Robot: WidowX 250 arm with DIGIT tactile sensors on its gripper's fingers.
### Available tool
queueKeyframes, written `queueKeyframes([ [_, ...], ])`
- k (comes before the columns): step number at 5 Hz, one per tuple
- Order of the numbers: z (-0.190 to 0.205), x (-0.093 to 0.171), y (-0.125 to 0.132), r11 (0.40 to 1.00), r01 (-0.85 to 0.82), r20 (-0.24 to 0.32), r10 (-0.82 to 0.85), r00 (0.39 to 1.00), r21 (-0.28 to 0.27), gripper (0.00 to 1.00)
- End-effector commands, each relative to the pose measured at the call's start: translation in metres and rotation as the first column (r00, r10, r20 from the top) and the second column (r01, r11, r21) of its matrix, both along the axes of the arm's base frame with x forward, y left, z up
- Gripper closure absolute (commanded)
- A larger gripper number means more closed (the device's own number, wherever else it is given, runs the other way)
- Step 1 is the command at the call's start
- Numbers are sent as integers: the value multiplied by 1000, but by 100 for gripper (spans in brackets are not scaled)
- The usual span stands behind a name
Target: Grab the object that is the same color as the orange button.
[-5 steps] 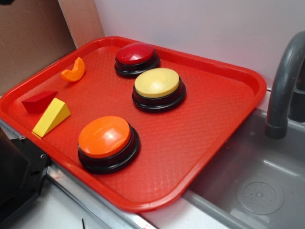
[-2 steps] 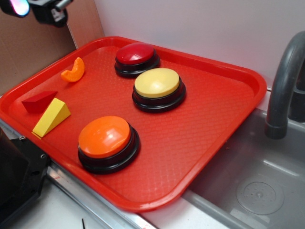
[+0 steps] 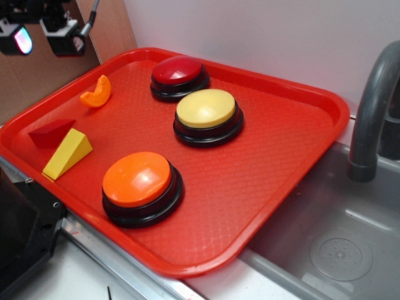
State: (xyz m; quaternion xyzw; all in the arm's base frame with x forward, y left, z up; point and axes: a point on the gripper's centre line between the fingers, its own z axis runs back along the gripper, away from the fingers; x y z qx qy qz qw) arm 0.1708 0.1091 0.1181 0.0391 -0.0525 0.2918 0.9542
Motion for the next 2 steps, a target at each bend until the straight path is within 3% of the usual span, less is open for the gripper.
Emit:
queueKeyframes([
  [1, -43, 28, 10, 996, 76, 51, -79, 996, 56, 0],
  [2, -58, 43, -10, 988, 149, 37, -151, 988, 51, 0],
])
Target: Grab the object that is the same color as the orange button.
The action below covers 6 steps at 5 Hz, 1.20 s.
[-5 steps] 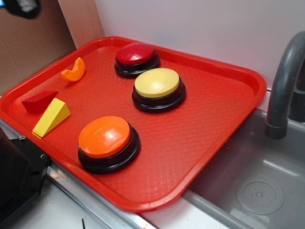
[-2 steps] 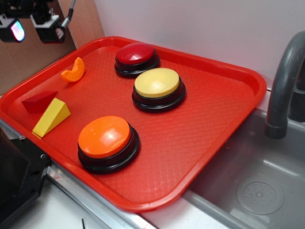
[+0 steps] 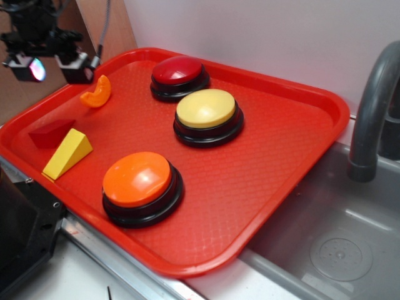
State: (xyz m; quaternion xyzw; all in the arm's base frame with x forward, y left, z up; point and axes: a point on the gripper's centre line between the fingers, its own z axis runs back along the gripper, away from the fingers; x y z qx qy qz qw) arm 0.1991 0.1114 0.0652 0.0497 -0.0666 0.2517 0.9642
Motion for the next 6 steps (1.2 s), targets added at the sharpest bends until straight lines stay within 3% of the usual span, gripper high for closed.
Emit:
queueKeyframes([
  [1, -11, 16, -12, 996, 88, 14, -88, 996, 1, 0],
  [3, -13, 23, 7, 998, 58, 13, -58, 998, 29, 0],
  [4, -3, 23, 17, 999, 47, 55, -48, 997, 9, 0],
  [5, -7, 32, 17, 991, 132, 61, -132, 989, 18, 0],
  [6, 5, 29, 17, 966, 250, 101, -256, 962, 64, 0],
])
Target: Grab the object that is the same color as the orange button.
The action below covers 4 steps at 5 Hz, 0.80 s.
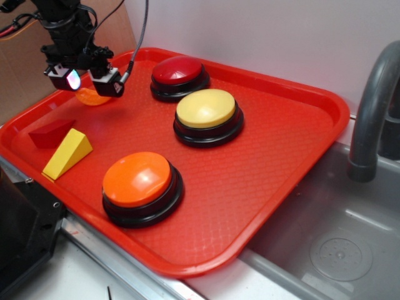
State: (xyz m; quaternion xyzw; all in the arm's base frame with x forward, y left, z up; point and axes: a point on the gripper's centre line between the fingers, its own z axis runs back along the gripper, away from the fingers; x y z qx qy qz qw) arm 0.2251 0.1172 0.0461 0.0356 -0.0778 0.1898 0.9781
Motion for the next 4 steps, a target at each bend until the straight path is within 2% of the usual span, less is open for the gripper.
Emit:
queueKeyframes([
  [1, 43, -1, 9, 957, 235, 107, -254, 961, 168, 0],
  [2, 25, 2, 10, 938, 301, 61, -315, 947, 171, 0],
  [4, -1, 9, 10, 940, 319, 4, -322, 947, 125, 0],
])
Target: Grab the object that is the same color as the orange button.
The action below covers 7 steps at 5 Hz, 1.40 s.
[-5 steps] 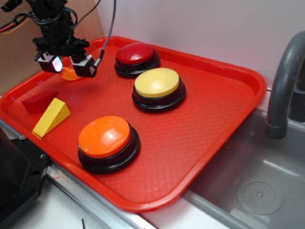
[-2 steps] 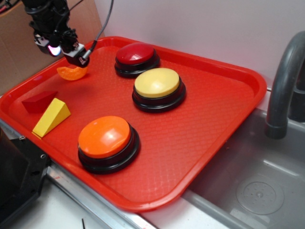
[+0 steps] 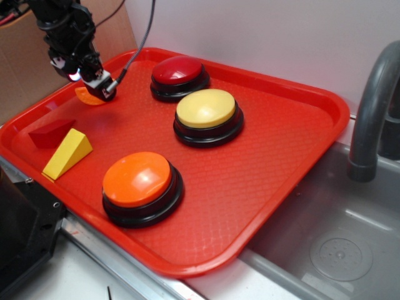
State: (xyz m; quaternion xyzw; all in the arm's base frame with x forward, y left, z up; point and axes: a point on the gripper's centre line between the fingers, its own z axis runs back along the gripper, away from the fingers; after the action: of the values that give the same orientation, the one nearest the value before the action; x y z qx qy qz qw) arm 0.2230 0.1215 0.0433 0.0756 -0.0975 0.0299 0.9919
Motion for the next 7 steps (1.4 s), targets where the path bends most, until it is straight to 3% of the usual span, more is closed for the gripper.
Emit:
queueKeyframes([
  [1, -9, 12, 5, 1000, 23, -15, -23, 1000, 11, 0],
  [2, -19, 8, 7, 1000, 17, -37, -17, 999, -3, 0],
  [3, -21, 5, 7, 1000, 2, -37, -2, 999, -6, 30],
  [4, -25, -1, 9, 999, -23, -53, 22, 998, -26, 100],
  [6, -19, -15, 4, 996, -57, -89, 51, 995, -70, 100],
  [7, 11, -24, -4, 987, -118, -138, 102, 985, -111, 100],
])
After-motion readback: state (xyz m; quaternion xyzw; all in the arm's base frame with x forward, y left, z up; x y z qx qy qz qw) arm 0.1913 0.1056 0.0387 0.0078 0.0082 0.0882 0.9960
